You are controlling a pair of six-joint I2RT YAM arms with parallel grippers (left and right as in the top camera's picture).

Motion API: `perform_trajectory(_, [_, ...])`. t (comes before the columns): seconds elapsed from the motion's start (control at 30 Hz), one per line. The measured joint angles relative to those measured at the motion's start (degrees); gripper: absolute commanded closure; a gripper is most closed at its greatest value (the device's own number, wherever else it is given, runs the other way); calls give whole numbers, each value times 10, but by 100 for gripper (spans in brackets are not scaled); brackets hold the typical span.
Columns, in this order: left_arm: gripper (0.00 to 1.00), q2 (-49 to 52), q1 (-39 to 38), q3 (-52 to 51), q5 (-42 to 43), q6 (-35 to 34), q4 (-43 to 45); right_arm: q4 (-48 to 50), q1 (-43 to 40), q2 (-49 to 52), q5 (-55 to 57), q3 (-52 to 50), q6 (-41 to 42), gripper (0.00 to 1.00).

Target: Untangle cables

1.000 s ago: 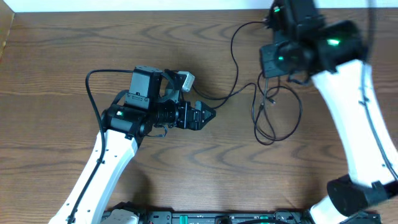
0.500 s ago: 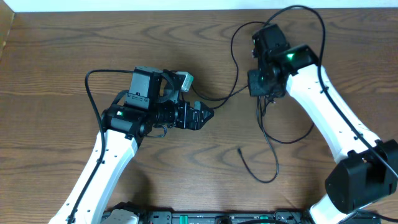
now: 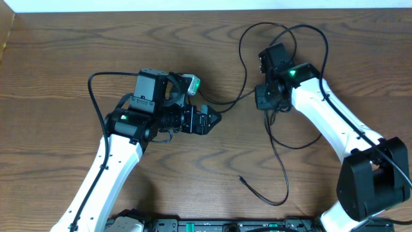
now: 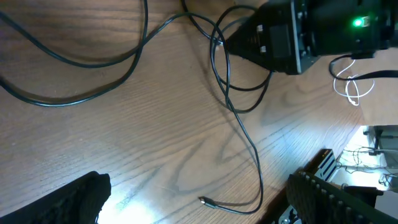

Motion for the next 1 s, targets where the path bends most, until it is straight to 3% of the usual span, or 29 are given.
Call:
perform_trajectory(0.27, [4, 0, 0, 0, 0, 0, 0, 52, 0, 0, -1, -48, 3, 56])
perform_trajectory(0.4, [4, 0, 0, 0, 0, 0, -1, 77, 0, 0, -9, -75, 9, 50])
perform_trajectory(0.47, [4, 0, 0, 0, 0, 2, -1, 84, 0, 0, -11, -85, 16, 41])
perform_trajectory(0.57, [4, 0, 0, 0, 0, 2, -1, 96, 0, 0, -12, -98, 19, 40])
perform_trajectory(0.63, [4, 0, 0, 0, 0, 2, -1, 100, 0, 0, -13, -105, 18, 47])
perform_trajectory(0.7, [4, 0, 0, 0, 0, 2, -2, 106, 0, 0, -14, -111, 18, 70])
perform_trajectory(0.83, [4, 0, 0, 0, 0, 2, -6, 111, 1, 0, -14, -118, 33, 99])
perform_trajectory(1.0, [4, 0, 0, 0, 0, 2, -12, 126, 1, 0, -32, -119, 42, 99])
